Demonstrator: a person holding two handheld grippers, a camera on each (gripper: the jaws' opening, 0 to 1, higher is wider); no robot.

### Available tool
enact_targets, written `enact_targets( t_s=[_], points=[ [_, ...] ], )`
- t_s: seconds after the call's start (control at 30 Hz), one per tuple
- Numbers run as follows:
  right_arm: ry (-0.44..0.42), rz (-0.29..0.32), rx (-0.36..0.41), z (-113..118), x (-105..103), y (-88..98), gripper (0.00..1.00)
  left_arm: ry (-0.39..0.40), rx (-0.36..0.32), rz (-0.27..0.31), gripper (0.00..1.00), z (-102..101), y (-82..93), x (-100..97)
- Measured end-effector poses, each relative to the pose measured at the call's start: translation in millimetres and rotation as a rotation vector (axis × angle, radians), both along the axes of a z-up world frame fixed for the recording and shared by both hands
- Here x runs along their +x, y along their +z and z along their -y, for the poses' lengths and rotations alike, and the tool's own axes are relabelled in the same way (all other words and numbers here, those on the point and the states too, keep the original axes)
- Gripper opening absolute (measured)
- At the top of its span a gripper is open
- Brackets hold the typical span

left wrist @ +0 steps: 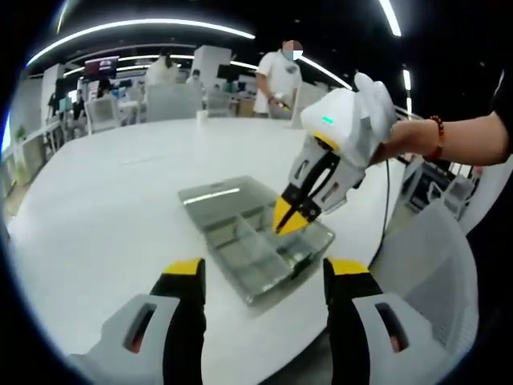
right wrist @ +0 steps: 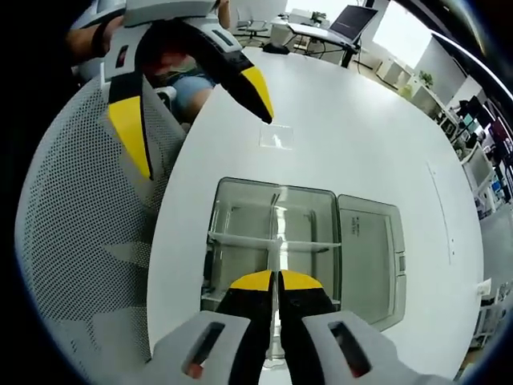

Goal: Insert the divider into the dual guide fixture by aligning both edges with the guide slots and pushing it downward to the bottom, including one-sided entry, uneven engagement, binding, and posture correction.

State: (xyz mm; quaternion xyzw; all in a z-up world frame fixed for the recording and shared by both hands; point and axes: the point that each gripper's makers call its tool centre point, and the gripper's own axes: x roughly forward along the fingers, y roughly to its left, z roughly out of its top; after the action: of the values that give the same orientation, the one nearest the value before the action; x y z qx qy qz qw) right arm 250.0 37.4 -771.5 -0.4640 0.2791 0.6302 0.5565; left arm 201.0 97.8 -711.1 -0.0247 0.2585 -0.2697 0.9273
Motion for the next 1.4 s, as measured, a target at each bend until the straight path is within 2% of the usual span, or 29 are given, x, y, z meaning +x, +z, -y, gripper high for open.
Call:
enact_targets(
  t_s=[0.17, 0.27, 0.57, 0.7, 0.77, 0.87, 1.1, 1.2, 1.27, 1.3, 1.33, 1.4],
  points=[
    [-0.010, -0.002, 0.003, 0, 0, -2.0, 0.00, 0.019, 0.000, -0.031, 0.58, -4, -6.5, 1.0],
    [-0.032, -0.009, 0.014, 0, 1, -1.8, 0.00, 0.024, 0.000, -0.030, 0.58, -5, -6.0, 1.7],
    [-0.087, -0.015, 0.051, 2, 2, 0.4, 0.00, 0.045, 0.039, -0.055, 0.58, -14, -10.7, 3.8],
    [-0.120, -0.009, 0.105, 2, 4, 8.4, 0.02, 0.069, 0.050, -0.071, 0.58, -22, -14.2, 4.8],
    [-0.137, -0.009, 0.152, 0, 5, 16.5, 0.00, 0.070, 0.060, -0.076, 0.58, -23, -15.2, 4.2],
    [-0.137, -0.047, 0.201, -3, -2, 23.5, 0.00, 0.077, 0.056, -0.078, 0.58, -24, -14.5, 3.3],
    [-0.131, -0.044, 0.176, -3, -2, 11.6, 0.00, 0.085, 0.061, -0.084, 0.58, -23, -13.3, -1.6],
    [-0.125, -0.043, 0.200, -8, -5, 10.9, 0.00, 0.094, 0.069, -0.095, 0.58, -26, -15.9, -3.7],
    [-0.134, -0.062, 0.193, -9, -6, 5.5, 0.00, 0.101, 0.076, -0.100, 0.58, -27, -17.8, -5.0],
    [-0.136, -0.047, 0.178, -7, -5, 3.8, 0.00, 0.106, 0.075, -0.102, 0.58, -28, -18.1, -5.4],
    [-0.128, -0.033, 0.197, -9, -4, 5.0, 0.00, 0.114, 0.070, -0.102, 0.58, -29, -17.8, -5.7],
    [-0.139, -0.062, 0.265, -16, -5, 11.1, 0.00, 0.122, 0.068, -0.101, 0.58, -30, -17.6, -5.8]
  ],
)
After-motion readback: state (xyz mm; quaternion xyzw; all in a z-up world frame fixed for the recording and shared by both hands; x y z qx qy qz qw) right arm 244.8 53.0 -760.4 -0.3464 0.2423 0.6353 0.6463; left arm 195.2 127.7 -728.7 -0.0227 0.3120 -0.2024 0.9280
